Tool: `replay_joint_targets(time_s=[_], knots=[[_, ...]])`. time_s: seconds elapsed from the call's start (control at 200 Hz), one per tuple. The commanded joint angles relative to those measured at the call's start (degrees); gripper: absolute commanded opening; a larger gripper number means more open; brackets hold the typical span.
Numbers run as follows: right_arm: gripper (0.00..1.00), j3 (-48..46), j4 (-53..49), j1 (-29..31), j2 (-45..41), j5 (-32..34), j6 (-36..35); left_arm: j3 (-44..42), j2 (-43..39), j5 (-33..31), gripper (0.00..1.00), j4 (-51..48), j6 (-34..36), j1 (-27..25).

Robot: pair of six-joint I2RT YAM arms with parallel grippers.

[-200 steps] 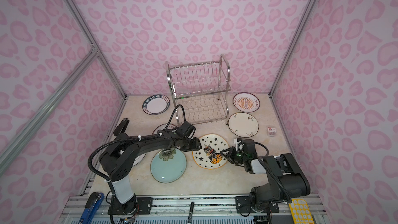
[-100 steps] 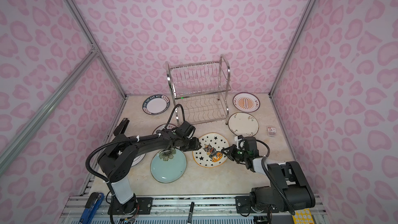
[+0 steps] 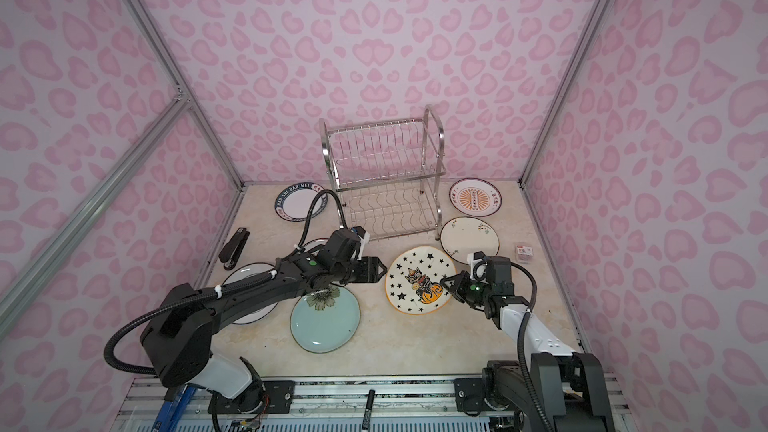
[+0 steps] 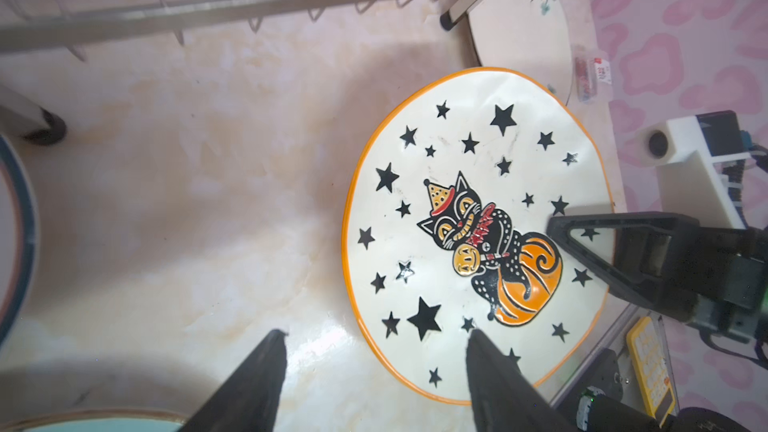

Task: Load the plates into the dish rack
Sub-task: 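Lift the cat plate upright with both grippers toward the dish rack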

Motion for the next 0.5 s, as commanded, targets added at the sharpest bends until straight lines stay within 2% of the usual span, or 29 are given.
replay_joint_targets(time_s=[0.0, 0.125, 0.24, 0.38, 0.495], knots=[[0.0, 2.6, -3.6, -1.2, -4.0, -3.3, -2.3, 2.0, -3.9, -8.3, 0.74, -3.6, 6.2, 0.1], [0.0, 4.2, -1.1, -1.7, -9.2, -2.7, 1.1, 4.3, -8.2, -13.6, 0.78, -8.1, 10.7, 0.4], [0.0, 6.5, 2.4, -1.7, -11.6, -2.8, 3.8, 5.2, -11.1, -14.0, 0.8, -9.1, 12.4, 1.3], [0.0, 7.7, 10.8, -1.0, -11.8, -1.3, 7.4, 4.4, -14.1, -9.5, 0.82, -7.1, 13.1, 4.2], [0.0, 10.0, 14.7, 1.3, -10.6, 0.7, 7.4, 3.6, -16.6, -1.7, 0.82, -5.0, 12.4, 7.8]])
